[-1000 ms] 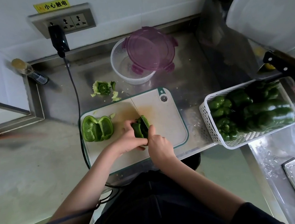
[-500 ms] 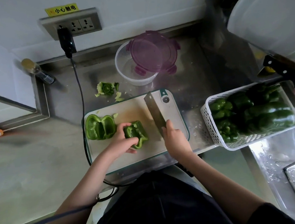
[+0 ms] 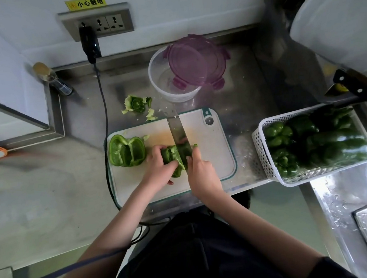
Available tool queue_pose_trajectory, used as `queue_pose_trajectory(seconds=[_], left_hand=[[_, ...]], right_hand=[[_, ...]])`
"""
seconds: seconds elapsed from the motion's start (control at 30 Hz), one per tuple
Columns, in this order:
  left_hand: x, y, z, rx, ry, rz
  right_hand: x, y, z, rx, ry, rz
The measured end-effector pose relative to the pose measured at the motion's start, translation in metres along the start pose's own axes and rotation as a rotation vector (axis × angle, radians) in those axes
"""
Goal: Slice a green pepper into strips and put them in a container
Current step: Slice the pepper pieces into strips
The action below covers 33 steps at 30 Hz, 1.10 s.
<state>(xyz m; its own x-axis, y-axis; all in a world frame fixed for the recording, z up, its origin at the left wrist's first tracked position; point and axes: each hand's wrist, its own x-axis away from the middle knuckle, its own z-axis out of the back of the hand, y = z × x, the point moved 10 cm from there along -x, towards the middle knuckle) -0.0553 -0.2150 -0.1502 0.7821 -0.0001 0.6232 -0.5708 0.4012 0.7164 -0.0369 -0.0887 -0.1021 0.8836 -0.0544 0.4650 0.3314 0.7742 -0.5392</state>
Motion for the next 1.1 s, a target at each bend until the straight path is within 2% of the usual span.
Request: queue_pose_trajectory(seconds=[0.3, 0.83, 1.1], left_hand=[[0.005, 0.004, -0.004, -0.083, 0.013, -0.021], [0.000, -0.001, -0.007, -0.058, -0.052, -0.016], [0.002, -0.006, 0.004, -0.021, -0.054, -0.006]], right_hand=[[0.004, -0.002, -0.015, 0.071, -0.001, -0.022], [-0.001, 0.006, -0.039, 0.187, -0.086, -0.047], [-0.026, 0.003, 0.002, 0.073, 0.032, -0.069]])
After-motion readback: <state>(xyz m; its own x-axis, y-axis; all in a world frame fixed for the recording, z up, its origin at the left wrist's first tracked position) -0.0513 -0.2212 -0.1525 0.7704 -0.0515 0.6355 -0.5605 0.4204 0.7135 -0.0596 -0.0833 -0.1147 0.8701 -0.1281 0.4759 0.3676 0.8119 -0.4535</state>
